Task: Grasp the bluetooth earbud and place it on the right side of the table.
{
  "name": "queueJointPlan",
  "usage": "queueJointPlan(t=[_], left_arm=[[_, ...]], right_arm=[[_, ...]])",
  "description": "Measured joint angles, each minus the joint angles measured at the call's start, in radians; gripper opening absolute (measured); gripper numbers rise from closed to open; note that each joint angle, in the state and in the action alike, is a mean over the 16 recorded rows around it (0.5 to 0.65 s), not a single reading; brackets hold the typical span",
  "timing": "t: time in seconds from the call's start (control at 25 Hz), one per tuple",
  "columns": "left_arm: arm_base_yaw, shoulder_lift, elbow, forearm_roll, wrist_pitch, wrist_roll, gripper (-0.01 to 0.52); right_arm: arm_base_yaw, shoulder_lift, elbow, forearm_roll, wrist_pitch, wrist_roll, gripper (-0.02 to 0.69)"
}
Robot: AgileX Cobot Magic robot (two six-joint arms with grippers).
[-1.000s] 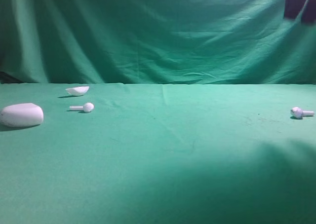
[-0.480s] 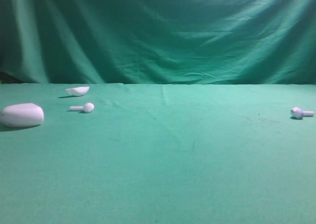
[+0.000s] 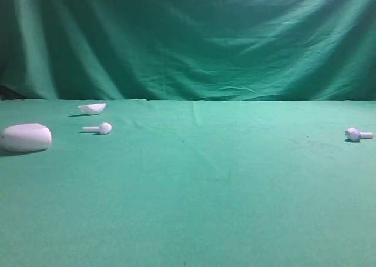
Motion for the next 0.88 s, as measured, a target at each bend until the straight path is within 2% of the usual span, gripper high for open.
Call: queueJointPlan(t=[0.56, 0.88], left_arm=[[0.0, 0.0, 0.0, 0.0, 0.0, 0.0, 0.0], [0.0, 0.0, 0.0, 0.0, 0.0, 0.0, 0.0]], right_arm=[[-0.093, -0.256, 0.452, -0.105, -0.295, -0.025, 0.0], [-0.13, -0.375, 0.626, -0.107, -0.34, -0.017, 0.0]])
